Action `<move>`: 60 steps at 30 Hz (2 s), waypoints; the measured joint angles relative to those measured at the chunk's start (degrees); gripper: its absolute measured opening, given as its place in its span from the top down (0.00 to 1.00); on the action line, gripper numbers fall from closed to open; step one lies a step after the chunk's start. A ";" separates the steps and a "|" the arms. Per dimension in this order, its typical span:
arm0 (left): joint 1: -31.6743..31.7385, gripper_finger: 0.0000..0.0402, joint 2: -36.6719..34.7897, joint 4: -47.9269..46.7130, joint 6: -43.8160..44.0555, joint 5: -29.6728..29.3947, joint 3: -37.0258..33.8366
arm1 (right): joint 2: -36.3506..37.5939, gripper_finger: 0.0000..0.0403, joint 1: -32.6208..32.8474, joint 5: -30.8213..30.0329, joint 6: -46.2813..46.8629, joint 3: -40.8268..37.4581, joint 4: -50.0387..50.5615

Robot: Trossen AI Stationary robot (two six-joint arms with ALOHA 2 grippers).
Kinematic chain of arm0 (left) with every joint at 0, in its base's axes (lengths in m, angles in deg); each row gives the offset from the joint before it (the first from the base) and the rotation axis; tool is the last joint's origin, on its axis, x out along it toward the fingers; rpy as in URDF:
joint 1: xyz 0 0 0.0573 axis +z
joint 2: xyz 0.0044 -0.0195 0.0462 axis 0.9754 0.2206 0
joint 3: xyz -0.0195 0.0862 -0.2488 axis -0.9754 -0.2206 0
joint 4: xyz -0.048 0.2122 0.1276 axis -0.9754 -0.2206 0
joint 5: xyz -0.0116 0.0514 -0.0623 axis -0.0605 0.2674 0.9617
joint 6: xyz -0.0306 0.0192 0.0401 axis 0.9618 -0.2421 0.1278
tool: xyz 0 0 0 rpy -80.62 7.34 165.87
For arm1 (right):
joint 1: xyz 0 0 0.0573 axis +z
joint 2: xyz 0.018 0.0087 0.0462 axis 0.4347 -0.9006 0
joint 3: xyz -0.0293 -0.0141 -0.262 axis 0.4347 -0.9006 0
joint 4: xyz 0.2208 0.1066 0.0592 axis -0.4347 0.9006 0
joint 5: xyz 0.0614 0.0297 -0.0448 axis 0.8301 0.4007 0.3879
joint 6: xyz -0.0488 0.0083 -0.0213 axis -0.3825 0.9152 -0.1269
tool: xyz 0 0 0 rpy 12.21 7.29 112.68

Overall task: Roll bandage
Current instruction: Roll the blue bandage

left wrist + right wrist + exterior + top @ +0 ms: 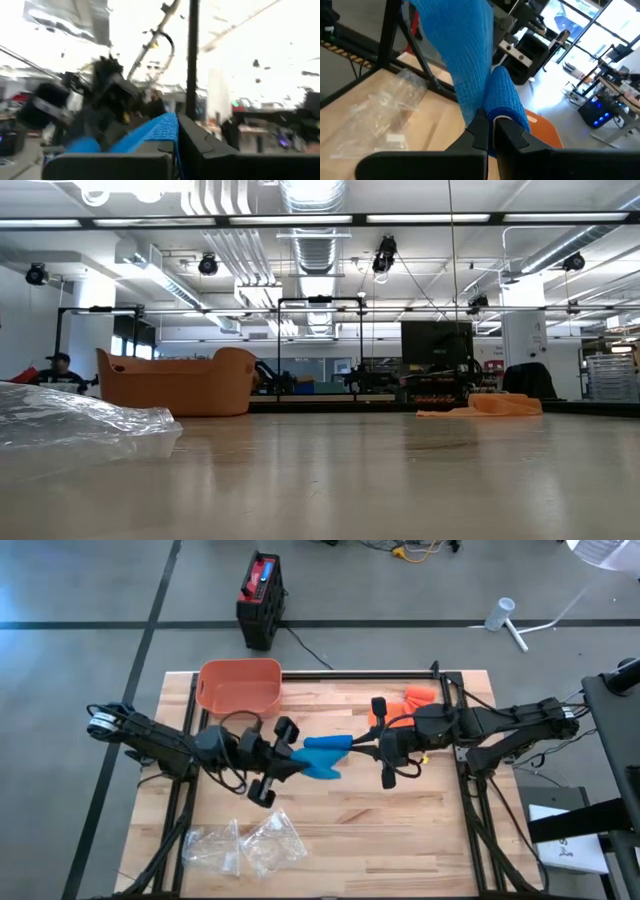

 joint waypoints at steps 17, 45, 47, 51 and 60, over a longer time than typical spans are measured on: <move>4.34 0.80 -3.36 -5.85 -0.24 -11.39 0.00 | -1.92 0.99 0.01 1.96 2.24 0.00 -0.18; 5.88 0.24 -9.27 -46.14 1.68 -17.71 7.56 | -4.55 0.99 -0.02 7.55 8.34 1.08 -0.43; 5.79 0.25 -9.42 -53.42 0.25 -17.74 10.65 | -4.36 0.99 -0.02 8.52 8.36 1.72 -0.30; 5.78 0.27 -8.25 -62.11 -0.62 -17.18 15.12 | -4.28 0.99 0.00 11.01 8.94 2.05 -0.18; 5.58 0.32 -4.66 -70.21 -6.03 -0.76 18.44 | -4.19 0.99 0.23 14.25 10.19 2.05 0.53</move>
